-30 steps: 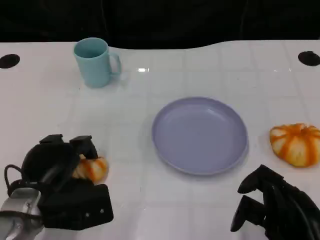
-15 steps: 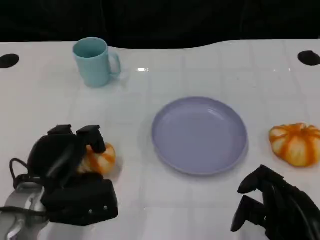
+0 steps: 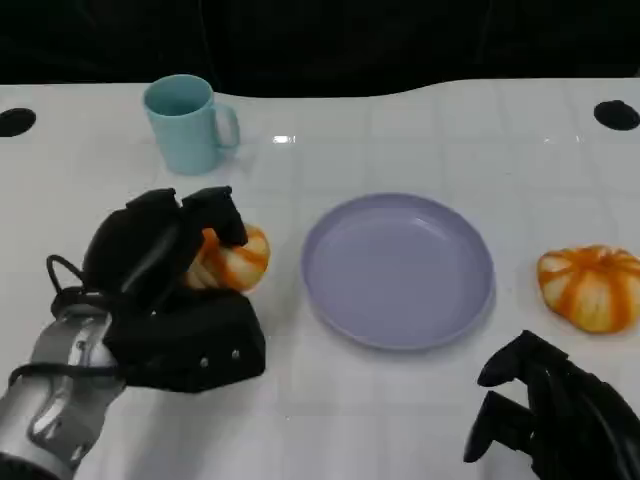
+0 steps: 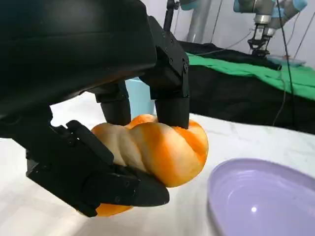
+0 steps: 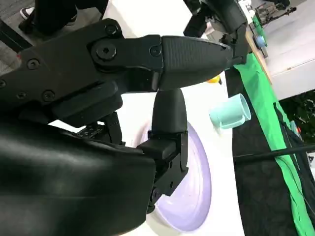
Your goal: Grasp the bread from the table and place it into the plate.
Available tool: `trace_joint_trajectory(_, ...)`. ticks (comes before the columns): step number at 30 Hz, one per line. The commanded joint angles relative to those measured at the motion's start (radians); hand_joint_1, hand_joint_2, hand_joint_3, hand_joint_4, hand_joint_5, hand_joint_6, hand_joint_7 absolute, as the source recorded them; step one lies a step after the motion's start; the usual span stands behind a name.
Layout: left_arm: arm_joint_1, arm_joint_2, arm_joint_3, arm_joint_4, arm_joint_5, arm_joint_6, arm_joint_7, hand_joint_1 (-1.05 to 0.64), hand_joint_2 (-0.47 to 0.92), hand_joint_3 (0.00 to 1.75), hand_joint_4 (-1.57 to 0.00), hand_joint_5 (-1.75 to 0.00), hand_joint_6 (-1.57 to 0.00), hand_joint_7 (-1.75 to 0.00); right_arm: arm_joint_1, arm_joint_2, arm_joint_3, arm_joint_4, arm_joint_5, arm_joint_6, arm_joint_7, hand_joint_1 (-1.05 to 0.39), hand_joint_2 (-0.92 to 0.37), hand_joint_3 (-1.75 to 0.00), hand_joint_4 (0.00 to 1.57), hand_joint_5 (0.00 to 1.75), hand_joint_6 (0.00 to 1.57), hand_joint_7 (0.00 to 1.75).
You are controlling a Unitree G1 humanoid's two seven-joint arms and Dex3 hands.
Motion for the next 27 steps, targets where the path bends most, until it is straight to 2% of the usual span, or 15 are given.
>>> trace_joint_trajectory(1, -0.044, -0.005, 0.017, 0.009, -0.024, 0.005, -0.025, -0.19, 0.57, 1.0, -0.84, -1.75, -0.66, -1.75, -0.002, -0.002, -0.007, 0.001, 0.01, -0.005, 0.0, -0.52, -0.92, -0.49, 0.64, 1.75, 0.4, 1.7)
trace_joint_trajectory(11, -0.112, -0.062, -0.017, 0.074, -0.002, -0.086, 0.045, -0.18, 0.5, 1.07, -0.88, -1.75, -0.68, -1.75, 0.001, -0.006, -0.005, 0.004, 0.001, -0.016, 0.006, -0.52, -0.92, -0.49, 0.63, 1.75, 0.39, 1.71)
trace_joint_trajectory(14, -0.133, -0.071, -0.028, 0.102, 0.008, -0.132, 0.07, -0.14, 0.45, 1.17, -0.9, -1.75, -0.69, -1.75, 0.001, -0.006, -0.005, 0.004, 0.002, -0.015, 0.009, -0.52, -0.92, -0.49, 0.63, 1.75, 0.39, 1.71)
trace_joint_trajectory(27, -0.214, -0.148, -0.07, 0.158, 0.016, -0.163, 0.056, -0.13, 0.42, 1.27, -0.9, -1.75, -0.7, -1.75, 0.011, -0.006, -0.005, -0.003, 0.003, -0.019, 0.012, -0.52, -0.92, -0.5, 0.62, 1.75, 0.38, 1.7)
